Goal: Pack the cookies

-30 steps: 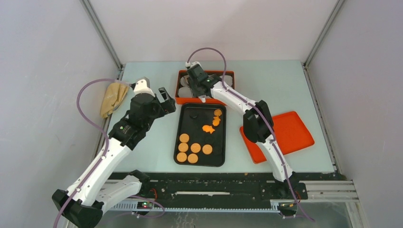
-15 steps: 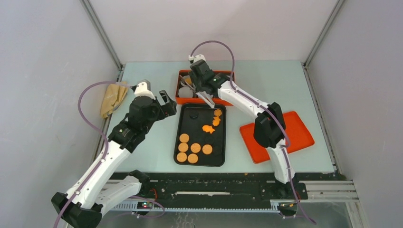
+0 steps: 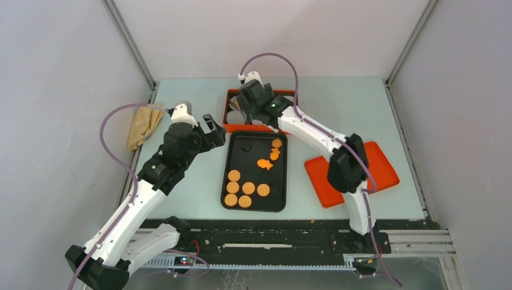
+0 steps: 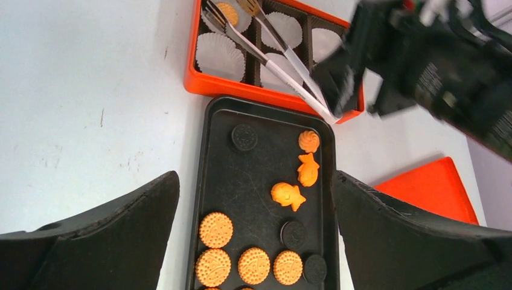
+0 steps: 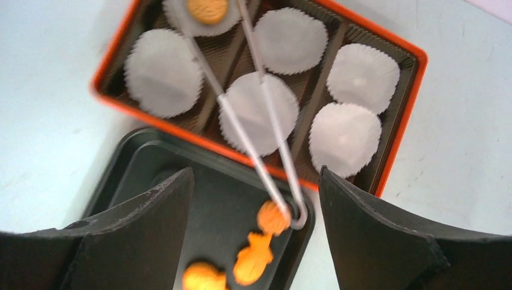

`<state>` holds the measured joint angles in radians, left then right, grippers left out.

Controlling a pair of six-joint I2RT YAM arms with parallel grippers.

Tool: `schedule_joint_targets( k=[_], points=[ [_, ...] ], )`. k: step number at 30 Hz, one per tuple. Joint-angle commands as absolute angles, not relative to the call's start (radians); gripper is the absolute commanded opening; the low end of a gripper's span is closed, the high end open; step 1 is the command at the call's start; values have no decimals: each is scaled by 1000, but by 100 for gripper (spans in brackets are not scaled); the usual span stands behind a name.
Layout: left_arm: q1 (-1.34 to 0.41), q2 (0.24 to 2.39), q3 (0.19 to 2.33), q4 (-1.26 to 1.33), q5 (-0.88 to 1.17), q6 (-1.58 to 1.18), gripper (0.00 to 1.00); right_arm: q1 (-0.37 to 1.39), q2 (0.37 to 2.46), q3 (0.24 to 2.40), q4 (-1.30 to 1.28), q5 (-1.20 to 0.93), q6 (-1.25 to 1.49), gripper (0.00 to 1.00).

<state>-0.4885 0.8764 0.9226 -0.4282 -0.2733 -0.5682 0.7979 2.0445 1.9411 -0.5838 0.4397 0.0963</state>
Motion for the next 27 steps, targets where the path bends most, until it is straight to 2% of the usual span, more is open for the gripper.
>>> schedule_joint_targets(
  k=[1, 4, 8, 18, 27],
  points=[
    [-488, 844, 883, -407, -272, -568, 100, 719, 2229, 2114, -690, 463, 33, 84],
    [-488, 839, 879, -416, -287, -562, 100, 682, 2339, 2246, -745, 400, 34, 84],
    [-488, 852, 882, -432, -310, -559, 100, 660, 2386, 2275, -749, 345, 35, 85],
    [-488, 898, 894, -421, -305, -556, 100, 663, 2222, 2072, -589, 409, 59, 87],
    [-488, 908, 889, -408, -299, -559, 100, 679, 2177, 2078, -588, 329, 10, 86]
  ],
)
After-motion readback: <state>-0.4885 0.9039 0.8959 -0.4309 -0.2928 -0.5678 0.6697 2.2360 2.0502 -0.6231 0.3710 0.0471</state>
